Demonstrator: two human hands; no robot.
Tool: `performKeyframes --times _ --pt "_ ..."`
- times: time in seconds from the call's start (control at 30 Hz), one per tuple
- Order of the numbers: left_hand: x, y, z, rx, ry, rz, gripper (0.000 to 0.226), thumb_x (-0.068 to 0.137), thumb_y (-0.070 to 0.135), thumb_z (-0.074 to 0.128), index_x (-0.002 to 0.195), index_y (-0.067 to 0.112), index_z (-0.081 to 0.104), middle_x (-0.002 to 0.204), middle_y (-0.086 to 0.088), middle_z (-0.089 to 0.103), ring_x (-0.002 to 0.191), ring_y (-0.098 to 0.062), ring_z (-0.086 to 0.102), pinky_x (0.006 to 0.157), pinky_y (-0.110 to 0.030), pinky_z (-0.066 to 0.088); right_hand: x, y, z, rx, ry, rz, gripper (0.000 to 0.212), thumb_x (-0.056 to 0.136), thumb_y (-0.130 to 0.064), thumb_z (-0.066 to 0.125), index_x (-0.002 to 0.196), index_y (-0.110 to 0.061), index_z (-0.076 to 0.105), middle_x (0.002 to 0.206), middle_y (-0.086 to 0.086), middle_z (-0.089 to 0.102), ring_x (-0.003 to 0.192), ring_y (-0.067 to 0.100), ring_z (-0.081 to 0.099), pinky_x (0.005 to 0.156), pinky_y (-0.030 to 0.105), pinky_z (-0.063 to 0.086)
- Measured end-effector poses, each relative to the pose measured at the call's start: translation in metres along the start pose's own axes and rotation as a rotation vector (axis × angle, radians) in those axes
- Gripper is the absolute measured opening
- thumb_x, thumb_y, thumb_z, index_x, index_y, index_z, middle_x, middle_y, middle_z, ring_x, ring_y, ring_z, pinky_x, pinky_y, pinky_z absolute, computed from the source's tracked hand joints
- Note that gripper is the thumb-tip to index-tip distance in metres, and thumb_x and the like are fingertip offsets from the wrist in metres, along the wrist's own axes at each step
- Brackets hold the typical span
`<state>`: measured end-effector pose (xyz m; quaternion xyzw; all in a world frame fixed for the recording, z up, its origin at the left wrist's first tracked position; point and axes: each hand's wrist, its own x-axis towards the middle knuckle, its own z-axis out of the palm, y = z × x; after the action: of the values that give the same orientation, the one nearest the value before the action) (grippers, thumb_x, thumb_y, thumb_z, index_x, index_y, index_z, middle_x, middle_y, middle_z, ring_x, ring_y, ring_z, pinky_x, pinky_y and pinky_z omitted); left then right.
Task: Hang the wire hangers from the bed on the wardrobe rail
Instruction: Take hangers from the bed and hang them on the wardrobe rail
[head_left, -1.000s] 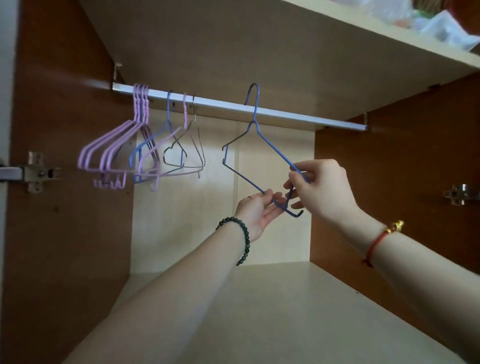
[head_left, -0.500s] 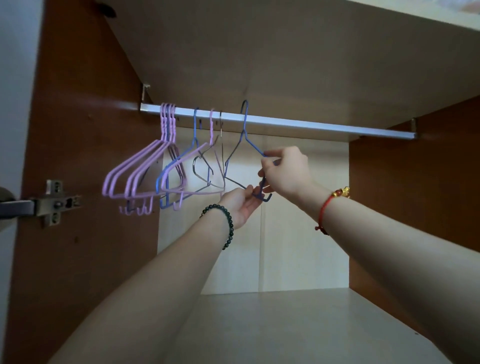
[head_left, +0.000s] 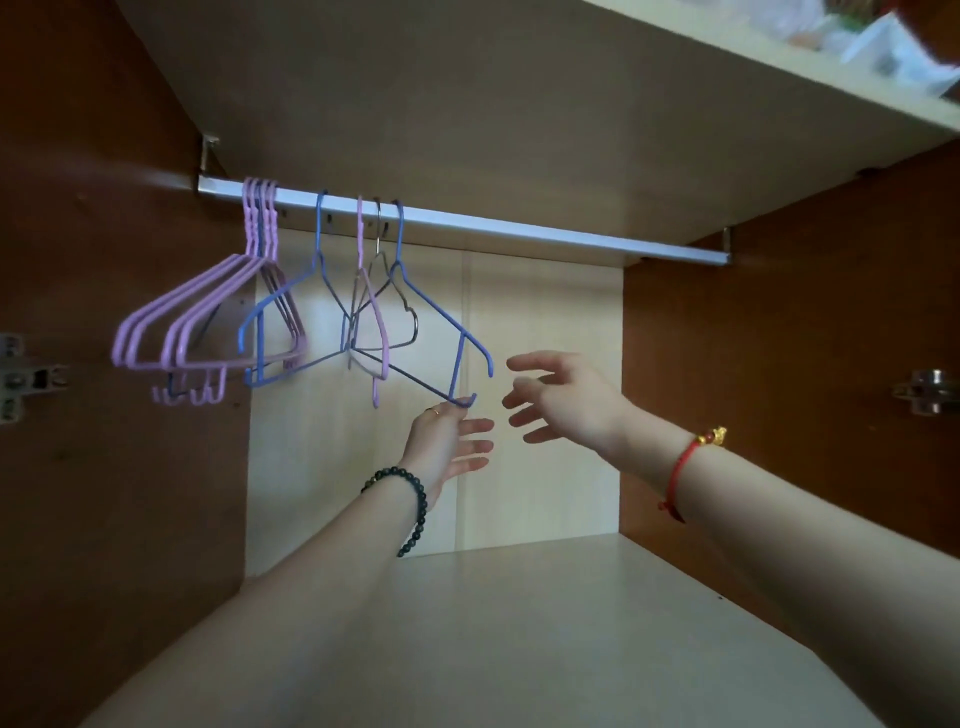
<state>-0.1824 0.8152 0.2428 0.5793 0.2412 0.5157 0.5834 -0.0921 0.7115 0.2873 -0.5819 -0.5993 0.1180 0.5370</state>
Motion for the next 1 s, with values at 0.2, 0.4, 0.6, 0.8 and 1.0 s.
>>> performKeyframes --times 0.2,0.4,0.6,0.8,1.0 --pt "-0.047 -0.020 0.050 0.346 -0.250 0.154 0.027 0.097 0.017 0.036 0.117 0.016 0.055 0.081 0.000 0.063 0.064 -0.015 0.055 0.060 -0.024 0.045 -0.064 0.036 -0.061 -0.114 0.104 0.055 0.032 0.093 -0.014 0.045 0.125 -0.015 0.050 0.097 0.004 0.065 0.080 0.017 0.063 0.065 0.023 0.055" --pt "-0.111 -0.053 0.124 0.595 -0.573 0.310 0.020 0.095 0.023 0.042 0.105 0.032 0.058 0.082 0.012 0.064 0.070 -0.008 0.057 0.065 -0.018 0.043 -0.178 0.070 -0.139 -0.239 0.256 0.172 0.027 0.093 -0.019 0.049 0.119 -0.024 0.054 0.099 -0.001 0.067 0.087 0.014 0.066 0.072 0.025 0.056" --pt "-0.201 -0.082 0.215 0.598 -0.840 0.408 0.022 0.094 0.027 0.045 0.109 0.031 0.060 0.085 0.014 0.065 0.085 -0.021 0.063 0.079 -0.030 0.051 -0.303 0.090 -0.219 -0.228 0.466 0.370 0.022 0.092 -0.013 0.048 0.110 -0.022 0.055 0.098 0.007 0.067 0.081 0.018 0.062 0.070 0.027 0.053" --pt "-0.296 -0.112 0.298 0.512 -1.088 0.428 0.018 0.082 0.040 0.044 0.095 0.042 0.056 0.081 0.014 0.065 0.077 -0.016 0.061 0.081 -0.033 0.051 -0.431 0.091 -0.282 -0.278 0.723 0.461 0.021 0.092 -0.009 0.046 0.108 -0.020 0.056 0.089 0.001 0.066 0.075 0.014 0.061 0.063 0.022 0.050" --pt "-0.403 -0.130 0.369 0.493 -1.357 0.518 0.023 0.094 0.032 0.044 0.113 0.036 0.057 0.090 0.018 0.062 0.084 -0.002 0.059 0.081 -0.021 0.048 -0.566 0.067 -0.318 -0.373 1.006 0.533 0.020 0.091 -0.009 0.050 0.106 -0.020 0.057 0.089 0.004 0.068 0.074 0.017 0.062 0.062 0.025 0.052"
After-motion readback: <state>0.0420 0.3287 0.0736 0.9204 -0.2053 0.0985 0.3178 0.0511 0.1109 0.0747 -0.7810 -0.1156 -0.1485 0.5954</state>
